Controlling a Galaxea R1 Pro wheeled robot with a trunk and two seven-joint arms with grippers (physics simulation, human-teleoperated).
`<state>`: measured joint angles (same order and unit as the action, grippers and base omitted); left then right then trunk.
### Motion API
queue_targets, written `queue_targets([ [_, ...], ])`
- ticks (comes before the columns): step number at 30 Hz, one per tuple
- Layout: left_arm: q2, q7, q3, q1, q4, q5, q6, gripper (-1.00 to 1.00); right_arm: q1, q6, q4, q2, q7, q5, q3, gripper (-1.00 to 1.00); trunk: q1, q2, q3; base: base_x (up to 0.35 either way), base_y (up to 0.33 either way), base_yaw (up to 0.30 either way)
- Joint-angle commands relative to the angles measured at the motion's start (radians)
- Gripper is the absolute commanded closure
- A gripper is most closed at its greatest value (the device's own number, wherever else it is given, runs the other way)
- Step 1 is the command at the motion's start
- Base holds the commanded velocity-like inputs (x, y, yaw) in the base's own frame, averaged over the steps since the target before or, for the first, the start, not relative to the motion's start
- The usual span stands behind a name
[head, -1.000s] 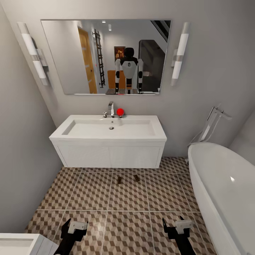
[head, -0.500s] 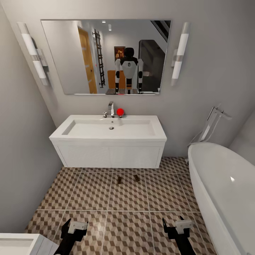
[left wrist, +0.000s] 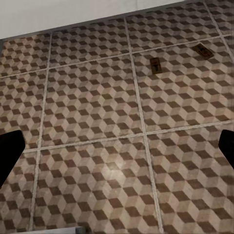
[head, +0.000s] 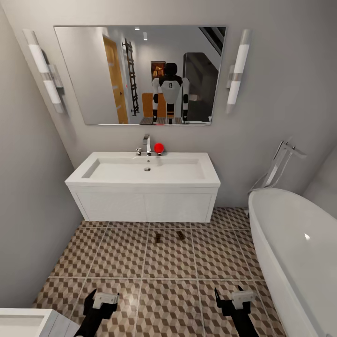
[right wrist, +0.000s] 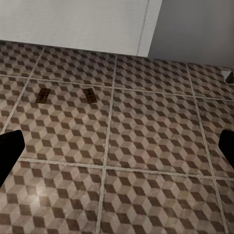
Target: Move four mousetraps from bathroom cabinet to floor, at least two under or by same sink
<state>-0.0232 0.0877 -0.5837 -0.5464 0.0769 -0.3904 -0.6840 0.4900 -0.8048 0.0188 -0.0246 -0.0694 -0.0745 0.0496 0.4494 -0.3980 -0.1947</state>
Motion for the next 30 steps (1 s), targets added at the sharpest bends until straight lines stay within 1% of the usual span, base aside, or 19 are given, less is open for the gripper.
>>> queue_targets([
  [1, 0.002, 0.006, -0.008, -0.001, 0.003, -0.001, -0.004, -1.00, 0.001, -0.002, -0.001, 0.000, -0.007, -0.007, 0.004, -1.00, 0.001, -0.002, -0.002, 0.000, 0.000, 0.000],
  [20, 0.004, 0.009, -0.008, -0.001, 0.003, -0.001, -0.002, -1.00, 0.001, -0.002, -0.001, 0.000, -0.007, -0.007, 0.004, -1.00, 0.001, -0.002, -0.002, -0.004, 0.000, 0.000],
  [24, 0.004, 0.009, -0.008, -0.001, 0.003, -0.001, -0.002, -1.00, 0.001, -0.002, 0.000, 0.000, -0.007, -0.007, 0.004, -1.00, 0.001, -0.002, -0.002, -0.143, 0.000, 0.000],
  [30, 0.003, 0.009, -0.008, -0.001, 0.003, -0.001, -0.002, -1.00, 0.001, -0.002, -0.001, 0.000, -0.007, -0.007, 0.004, -1.00, 0.001, -0.002, -0.002, -0.275, 0.000, 0.000],
])
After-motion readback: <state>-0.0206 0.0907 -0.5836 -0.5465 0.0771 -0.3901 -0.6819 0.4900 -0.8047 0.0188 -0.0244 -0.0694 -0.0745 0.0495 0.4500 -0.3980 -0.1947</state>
